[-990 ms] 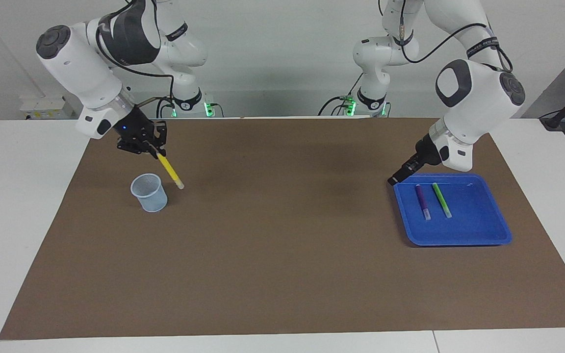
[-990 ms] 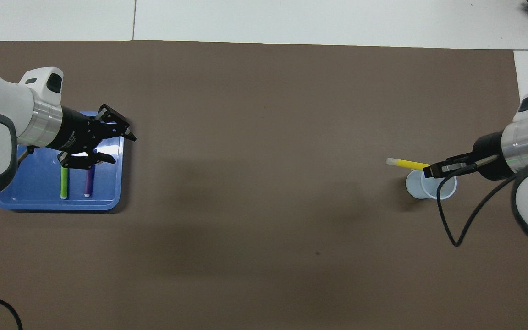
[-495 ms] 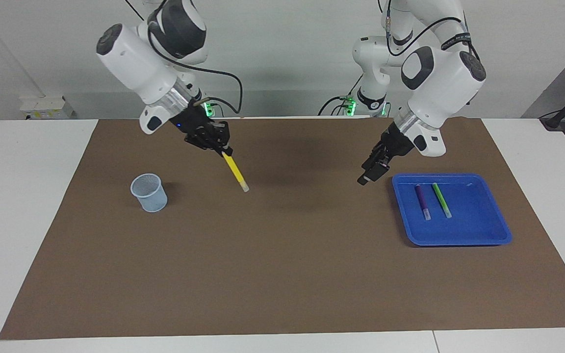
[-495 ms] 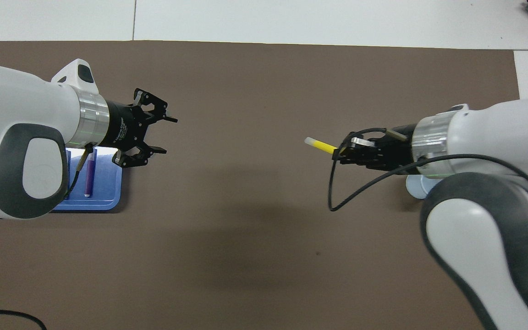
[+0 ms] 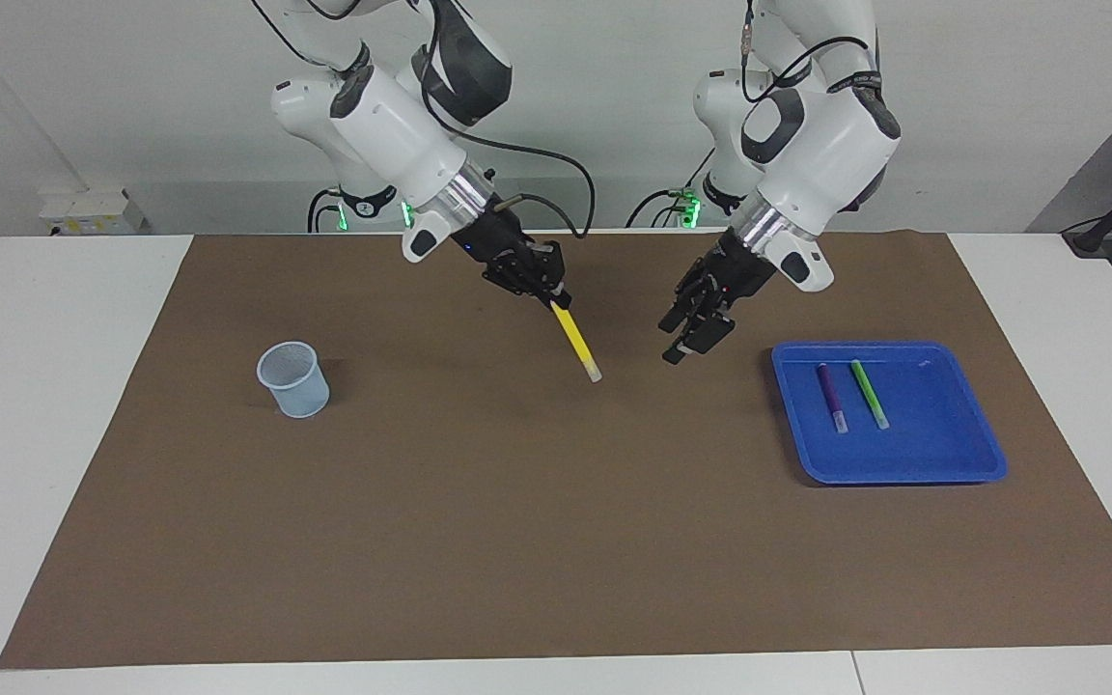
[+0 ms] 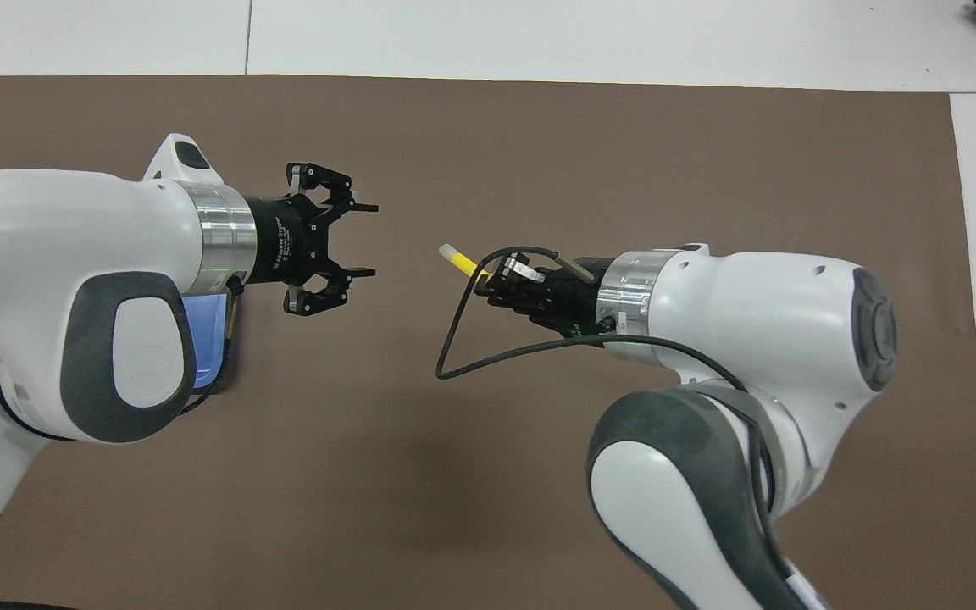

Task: Right arm passes pens to left for tray arrangement
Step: 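Carry the yellow pen toward the left gripper while the left gripper approaches, then grasp the yellow pen with the left gripper while the right gripper releases, then lower the yellow pen into the blue tray and open the left gripper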

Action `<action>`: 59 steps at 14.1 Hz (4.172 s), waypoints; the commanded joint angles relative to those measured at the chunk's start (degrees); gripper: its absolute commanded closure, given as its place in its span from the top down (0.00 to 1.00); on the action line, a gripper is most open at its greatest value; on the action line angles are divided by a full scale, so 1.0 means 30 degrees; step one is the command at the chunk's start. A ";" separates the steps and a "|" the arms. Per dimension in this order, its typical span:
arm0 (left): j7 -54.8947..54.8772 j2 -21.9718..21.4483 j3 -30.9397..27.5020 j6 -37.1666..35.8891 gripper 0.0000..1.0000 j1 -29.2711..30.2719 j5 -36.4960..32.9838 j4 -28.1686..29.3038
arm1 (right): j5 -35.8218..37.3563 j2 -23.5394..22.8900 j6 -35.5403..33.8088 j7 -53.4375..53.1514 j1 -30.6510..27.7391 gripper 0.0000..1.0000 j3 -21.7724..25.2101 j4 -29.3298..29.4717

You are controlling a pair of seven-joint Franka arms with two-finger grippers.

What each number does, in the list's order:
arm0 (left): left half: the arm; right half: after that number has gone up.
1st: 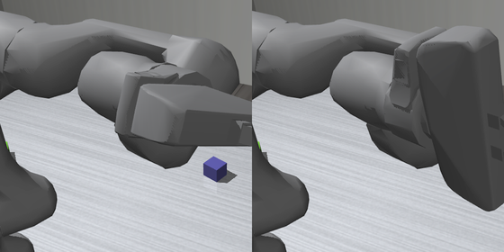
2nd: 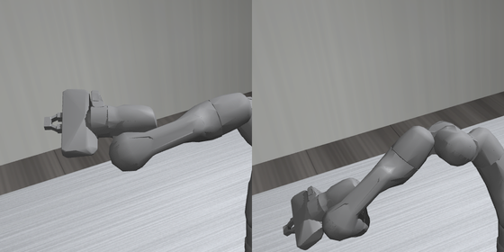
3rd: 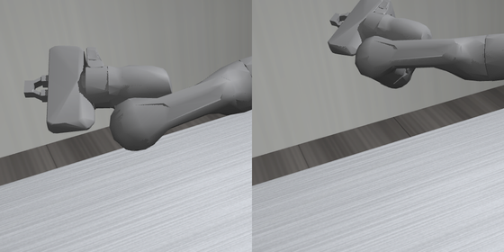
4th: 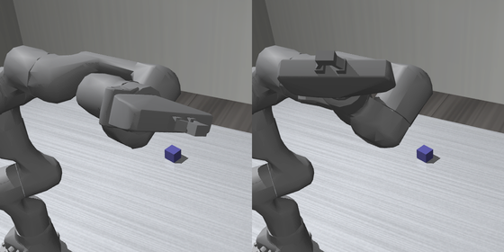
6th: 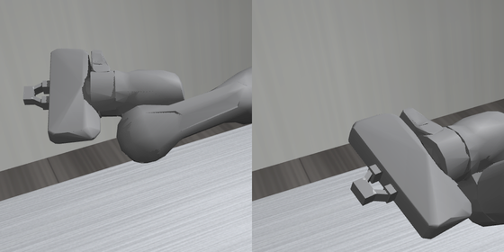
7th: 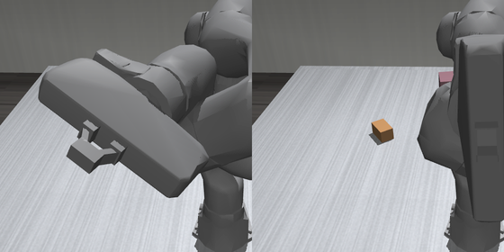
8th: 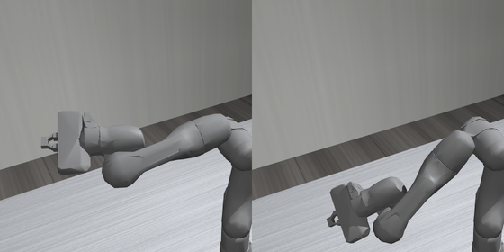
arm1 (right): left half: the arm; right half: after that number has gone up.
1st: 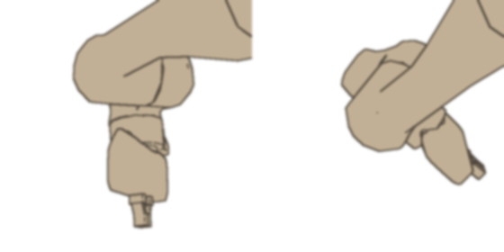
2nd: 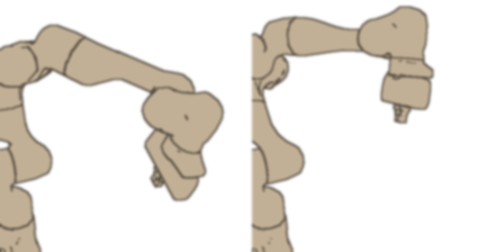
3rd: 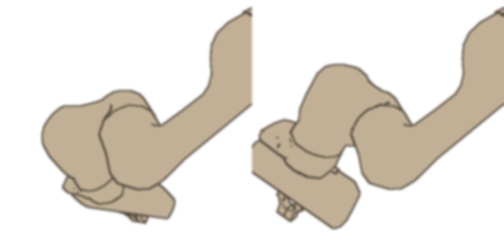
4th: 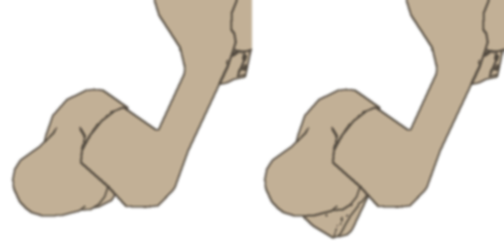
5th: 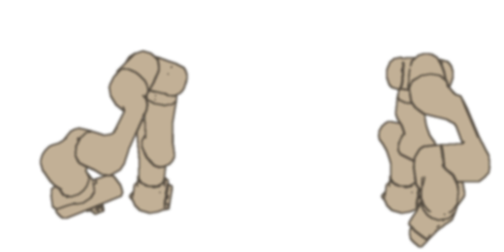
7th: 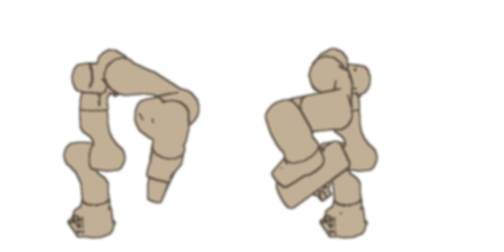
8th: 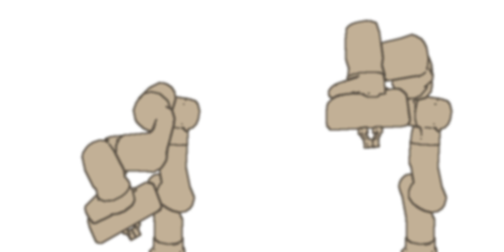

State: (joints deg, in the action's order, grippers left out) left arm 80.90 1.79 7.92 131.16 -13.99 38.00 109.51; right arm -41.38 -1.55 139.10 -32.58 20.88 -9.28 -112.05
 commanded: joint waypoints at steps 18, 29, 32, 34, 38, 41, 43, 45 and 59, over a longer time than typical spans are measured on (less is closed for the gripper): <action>-0.9357 0.1483 -0.0209 0.2977 0.71 -0.1225 1.1528 0.2344 | -0.0445 -0.0803 0.1328 -0.0479 0.0862 0.00 0.0047 0.0230; -1.0502 0.1485 -0.0326 0.1456 0.63 -0.1315 1.1913 0.2373 | -0.0445 -0.0803 0.1357 -0.0509 0.0863 0.00 0.0047 0.0230; -1.0909 0.1485 -0.0327 0.1485 0.00 -0.1374 1.1535 0.2403 | -0.0445 -0.0803 0.1357 -0.0479 0.0863 0.00 0.0047 0.0230; -1.1205 0.1397 -0.0356 0.1456 0.00 -0.1519 1.1067 0.2344 | -0.0445 -0.0803 0.1328 -0.0480 0.0863 0.00 0.0047 0.0230; -1.1176 0.1338 -0.0356 0.1427 0.00 -0.1549 1.0362 0.2315 | -0.0445 -0.0803 0.1270 -0.0538 0.0834 0.00 0.0047 0.0230; -1.1205 0.1338 -0.0355 0.1106 0.00 -0.1491 1.0097 0.2286 | -0.0445 -0.0628 0.1124 -0.0684 0.0688 1.00 0.0076 0.0230; -1.1205 0.1338 -0.0356 0.1046 0.00 -0.1461 1.0068 0.2256 | -0.0416 -0.0452 0.1065 -0.0684 0.0571 1.00 0.0163 0.0230; -1.1234 0.1338 -0.0356 0.1017 0.00 -0.1315 0.9864 0.2256 | -0.0153 -0.0188 0.0570 -0.0655 0.0279 1.00 0.0222 0.0230; -1.9809 0.1104 -0.0502 -0.8501 0.00 0.2664 -0.6650 0.0821 | 1.3965 0.2186 -1.2763 0.6491 -0.4582 1.00 0.0166 0.1693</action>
State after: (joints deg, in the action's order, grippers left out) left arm 25.87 5.64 6.19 109.20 -8.70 23.43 112.98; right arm -3.01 5.00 102.46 -16.71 8.62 -7.84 -108.15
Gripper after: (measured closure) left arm 0.806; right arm 0.000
